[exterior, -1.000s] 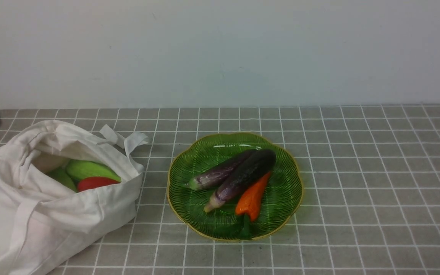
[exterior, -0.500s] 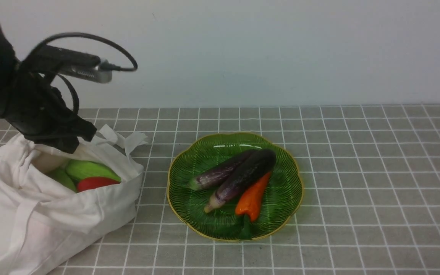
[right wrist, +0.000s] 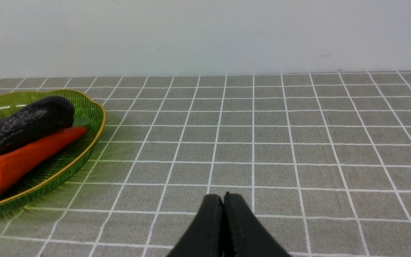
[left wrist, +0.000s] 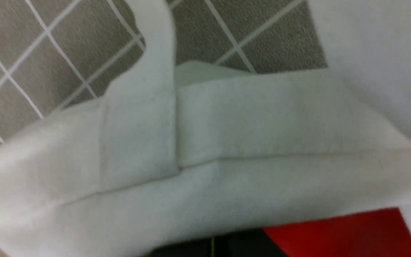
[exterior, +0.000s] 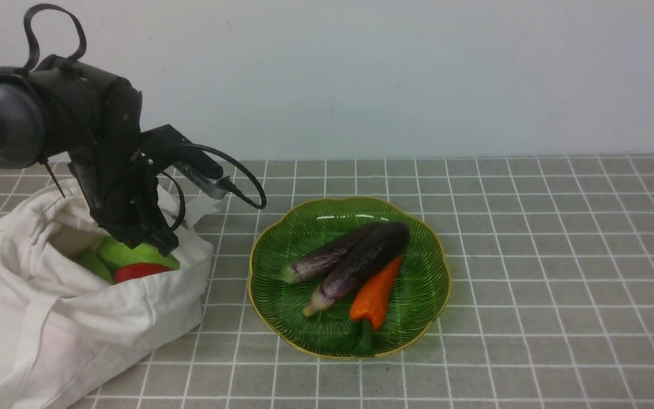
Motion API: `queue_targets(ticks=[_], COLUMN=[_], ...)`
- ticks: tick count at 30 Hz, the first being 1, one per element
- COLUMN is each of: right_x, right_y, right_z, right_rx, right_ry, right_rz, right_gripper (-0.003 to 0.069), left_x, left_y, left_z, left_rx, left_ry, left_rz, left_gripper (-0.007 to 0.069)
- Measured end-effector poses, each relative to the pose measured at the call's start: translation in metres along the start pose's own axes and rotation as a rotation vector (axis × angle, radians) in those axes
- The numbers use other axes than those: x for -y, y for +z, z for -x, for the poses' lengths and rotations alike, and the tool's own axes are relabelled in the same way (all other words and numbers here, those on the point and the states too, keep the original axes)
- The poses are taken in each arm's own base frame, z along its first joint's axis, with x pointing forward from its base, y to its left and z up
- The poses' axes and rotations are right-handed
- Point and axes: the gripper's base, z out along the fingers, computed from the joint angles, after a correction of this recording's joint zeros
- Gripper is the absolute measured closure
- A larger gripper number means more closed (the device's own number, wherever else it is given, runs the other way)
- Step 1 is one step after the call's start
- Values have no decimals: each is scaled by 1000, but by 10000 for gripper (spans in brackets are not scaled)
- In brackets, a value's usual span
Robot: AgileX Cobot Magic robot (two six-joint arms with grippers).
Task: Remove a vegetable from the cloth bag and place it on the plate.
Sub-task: Use the left arm to grab a chayote from the bag
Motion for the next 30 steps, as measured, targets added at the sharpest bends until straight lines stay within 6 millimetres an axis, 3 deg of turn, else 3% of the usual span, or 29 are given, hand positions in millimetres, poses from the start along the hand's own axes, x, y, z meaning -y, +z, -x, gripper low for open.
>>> queue_targets(ticks=[2,3,13,17,26,30], right_x=[0,0,0,0,0,0], right_y=[0,0,0,0,0,0], right_z=[0,0,0,0,0,0], right_rx=[0,0,0,0,0,0], right_ry=[0,0,0,0,0,0], right_rz=[0,0,0,0,0,0], right_gripper=[673,673,673,673,673,673], left_x=[0,1,2,4,11,15], left_y=[6,14,35,38,45,59], left_z=[0,0,0,-3,-7,-8], left_rx=[-14,-36,-93,-132,-205,-245], left_ry=[32,70,128,118,19,-2], left_rz=[6,2,10,-13,-92,-119], left_gripper=[604,552,176,134,127,135])
